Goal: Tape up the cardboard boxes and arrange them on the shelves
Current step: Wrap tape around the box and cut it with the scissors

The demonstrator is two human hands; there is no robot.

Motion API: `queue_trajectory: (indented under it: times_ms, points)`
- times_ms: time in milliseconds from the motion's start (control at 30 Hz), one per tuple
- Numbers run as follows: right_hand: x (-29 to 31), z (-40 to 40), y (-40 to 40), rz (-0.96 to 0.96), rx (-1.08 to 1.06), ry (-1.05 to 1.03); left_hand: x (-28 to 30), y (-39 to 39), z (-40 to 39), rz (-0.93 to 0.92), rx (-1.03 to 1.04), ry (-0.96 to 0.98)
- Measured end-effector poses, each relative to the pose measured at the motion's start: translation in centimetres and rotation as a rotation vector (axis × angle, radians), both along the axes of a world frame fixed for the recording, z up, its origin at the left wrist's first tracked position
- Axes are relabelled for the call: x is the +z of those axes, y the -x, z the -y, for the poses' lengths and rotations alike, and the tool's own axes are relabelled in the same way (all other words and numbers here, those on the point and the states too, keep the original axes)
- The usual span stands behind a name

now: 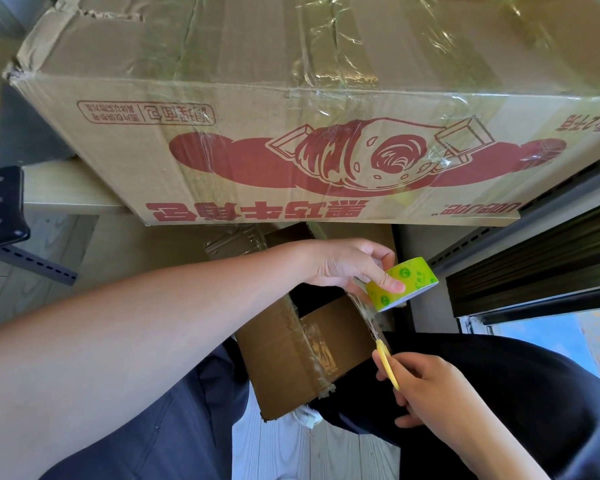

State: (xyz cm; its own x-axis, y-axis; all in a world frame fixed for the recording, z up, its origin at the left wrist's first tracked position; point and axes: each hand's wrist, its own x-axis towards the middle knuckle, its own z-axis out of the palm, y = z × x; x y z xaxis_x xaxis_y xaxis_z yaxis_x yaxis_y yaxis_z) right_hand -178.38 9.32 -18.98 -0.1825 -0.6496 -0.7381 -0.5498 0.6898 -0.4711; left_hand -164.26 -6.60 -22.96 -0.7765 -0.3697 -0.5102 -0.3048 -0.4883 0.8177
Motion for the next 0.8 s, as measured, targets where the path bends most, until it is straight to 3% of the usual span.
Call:
queue_trajectory:
  times_ms: [800]
  points:
    - [-0.5, 1.1, 2.0, -0.138, 0.289, 0.144, 0.4, 0.4, -0.3, -0.011, 0.058, 0.053]
